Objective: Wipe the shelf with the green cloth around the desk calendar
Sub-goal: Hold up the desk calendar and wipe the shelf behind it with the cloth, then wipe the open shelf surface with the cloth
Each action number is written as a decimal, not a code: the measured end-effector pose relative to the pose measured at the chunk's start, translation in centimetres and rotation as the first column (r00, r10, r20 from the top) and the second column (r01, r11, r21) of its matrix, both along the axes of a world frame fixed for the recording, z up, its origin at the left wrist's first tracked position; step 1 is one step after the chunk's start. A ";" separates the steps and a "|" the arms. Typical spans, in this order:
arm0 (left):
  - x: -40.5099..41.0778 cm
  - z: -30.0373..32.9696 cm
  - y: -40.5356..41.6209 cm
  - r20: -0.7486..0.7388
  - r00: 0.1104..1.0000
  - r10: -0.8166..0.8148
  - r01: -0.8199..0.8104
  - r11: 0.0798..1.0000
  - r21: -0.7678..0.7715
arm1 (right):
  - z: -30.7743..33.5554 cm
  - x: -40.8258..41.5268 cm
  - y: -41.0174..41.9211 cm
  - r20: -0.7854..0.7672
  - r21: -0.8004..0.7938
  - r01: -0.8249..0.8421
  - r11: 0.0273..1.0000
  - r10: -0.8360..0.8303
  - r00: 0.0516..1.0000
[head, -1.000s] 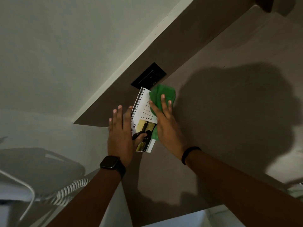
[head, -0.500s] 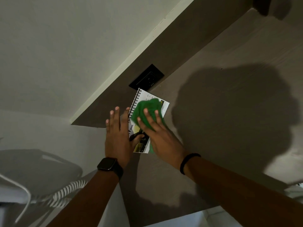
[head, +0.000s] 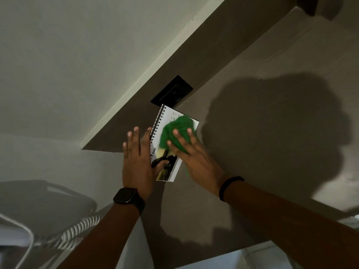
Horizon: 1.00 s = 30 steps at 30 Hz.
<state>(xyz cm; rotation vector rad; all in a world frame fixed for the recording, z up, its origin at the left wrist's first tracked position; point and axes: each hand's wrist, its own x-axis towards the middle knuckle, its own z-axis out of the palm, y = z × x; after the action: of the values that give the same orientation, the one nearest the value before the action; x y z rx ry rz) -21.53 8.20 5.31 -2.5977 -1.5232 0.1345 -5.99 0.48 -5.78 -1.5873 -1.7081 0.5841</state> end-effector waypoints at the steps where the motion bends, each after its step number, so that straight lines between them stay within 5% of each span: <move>1: 0.1 0.0 0.0 -0.001 1.000 0.005 -0.005 1.000 0.000 | 0.1 0.4 0.3 -0.015 -0.030 0.057 0.998 -0.057 0.998; 3: 0.1 0.0 0.0 0.007 1.000 0.011 -0.011 1.000 -0.004 | 0.7 0.2 0.6 -0.068 -0.113 0.102 0.988 -0.110 0.992; 7: -0.1 -0.1 0.1 -0.008 1.000 -0.005 0.005 1.000 0.006 | 1.0 -1.3 -0.3 -0.029 0.006 -0.024 1.000 0.024 0.999; 12: -0.4 -0.4 0.5 -0.010 1.000 0.003 -0.003 1.000 0.014 | 1.3 1.1 2.5 -0.292 -0.163 0.160 0.974 -0.202 0.935; 18: -0.9 -0.7 0.8 -0.017 1.000 -0.001 0.002 1.000 0.029 | 0.4 -0.9 0.7 -0.175 -0.105 0.046 0.993 -0.064 0.982; 26: 0.0 0.5 0.4 -0.076 0.997 0.009 -0.004 0.998 0.064 | 2.2 3.2 -0.4 -0.344 -0.258 0.039 0.965 -0.129 0.930; 30: 4.2 1.1 -0.9 0.120 0.986 -0.119 0.099 0.982 0.159 | 4.2 11.2 -2.3 -0.267 -0.306 0.134 0.943 -0.220 0.938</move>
<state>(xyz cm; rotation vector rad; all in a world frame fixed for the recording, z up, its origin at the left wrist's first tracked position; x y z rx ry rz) -17.38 7.25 6.36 -2.6037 -1.3647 -0.1583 5.17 -1.83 -1.53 -1.7272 -1.2822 0.9572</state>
